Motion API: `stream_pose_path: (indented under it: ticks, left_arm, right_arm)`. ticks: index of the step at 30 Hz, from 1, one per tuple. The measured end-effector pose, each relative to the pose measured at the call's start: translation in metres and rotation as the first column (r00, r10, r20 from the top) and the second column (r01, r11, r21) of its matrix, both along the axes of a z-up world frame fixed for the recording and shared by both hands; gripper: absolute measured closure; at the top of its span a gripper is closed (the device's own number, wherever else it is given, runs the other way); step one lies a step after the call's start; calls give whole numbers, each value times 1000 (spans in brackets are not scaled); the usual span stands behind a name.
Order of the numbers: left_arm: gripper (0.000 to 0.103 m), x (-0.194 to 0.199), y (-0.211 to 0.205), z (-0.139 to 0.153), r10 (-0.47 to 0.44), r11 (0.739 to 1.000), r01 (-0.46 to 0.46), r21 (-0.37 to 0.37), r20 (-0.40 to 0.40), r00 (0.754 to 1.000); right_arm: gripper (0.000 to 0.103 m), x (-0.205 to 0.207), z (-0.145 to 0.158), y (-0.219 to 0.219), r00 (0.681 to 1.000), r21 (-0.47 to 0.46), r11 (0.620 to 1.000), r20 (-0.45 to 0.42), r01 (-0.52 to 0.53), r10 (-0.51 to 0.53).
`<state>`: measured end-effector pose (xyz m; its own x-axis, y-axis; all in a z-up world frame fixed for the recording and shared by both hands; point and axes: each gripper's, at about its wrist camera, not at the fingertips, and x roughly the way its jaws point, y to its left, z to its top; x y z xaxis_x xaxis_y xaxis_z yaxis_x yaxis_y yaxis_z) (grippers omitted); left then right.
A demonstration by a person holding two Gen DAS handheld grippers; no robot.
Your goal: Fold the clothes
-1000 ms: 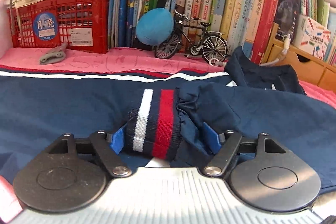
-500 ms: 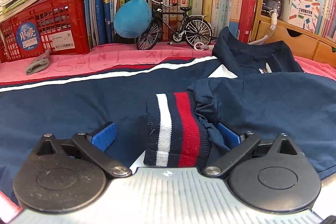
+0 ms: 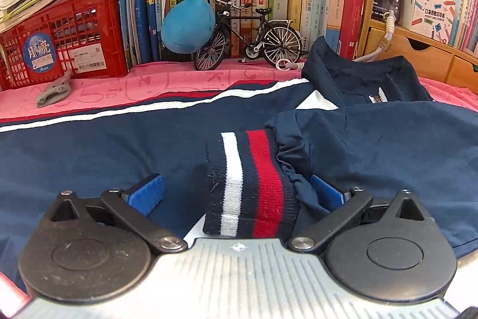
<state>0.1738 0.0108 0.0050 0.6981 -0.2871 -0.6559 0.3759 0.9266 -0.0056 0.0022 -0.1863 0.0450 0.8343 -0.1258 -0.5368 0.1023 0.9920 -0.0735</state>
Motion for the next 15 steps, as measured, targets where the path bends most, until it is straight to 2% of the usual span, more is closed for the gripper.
stream_pose_path:
  ticks: [1, 3, 4, 6, 10, 14, 15]
  left_arm:
    - [0, 0, 0, 0, 0, 1000, 0, 0, 0, 1000]
    - [0, 0, 0, 0, -1, 1000, 1, -1, 0, 1000]
    - [0, 0, 0, 0, 0, 1000, 0, -1, 0, 1000]
    - [0, 0, 0, 0, 0, 1000, 0, -2, -1, 1000]
    - [0, 0, 0, 1, 1, 1000, -1, -2, -1, 1000]
    - [0, 0, 0, 1, 2, 1000, -2, -2, -1, 1000]
    - [0, 0, 0, 1, 1, 1000, -1, -2, -1, 1000]
  right_arm:
    - [5, 9, 2, 4, 1000, 57, 998, 8, 2, -2]
    - [18, 25, -4, -2, 999, 147, 988, -29, 49, -45]
    - [22, 29, -11, -9, 995, 159, 984, -65, 85, -75]
    - [36, 30, -26, -26, 981, 140, 977, -125, 164, -147]
    - [37, -4, -30, -65, 948, 4, 954, -115, 299, -297]
    - [28, -29, -26, -105, 870, -54, 877, -113, 477, -480]
    - [32, -32, -24, -113, 847, -63, 854, -114, 516, -520]
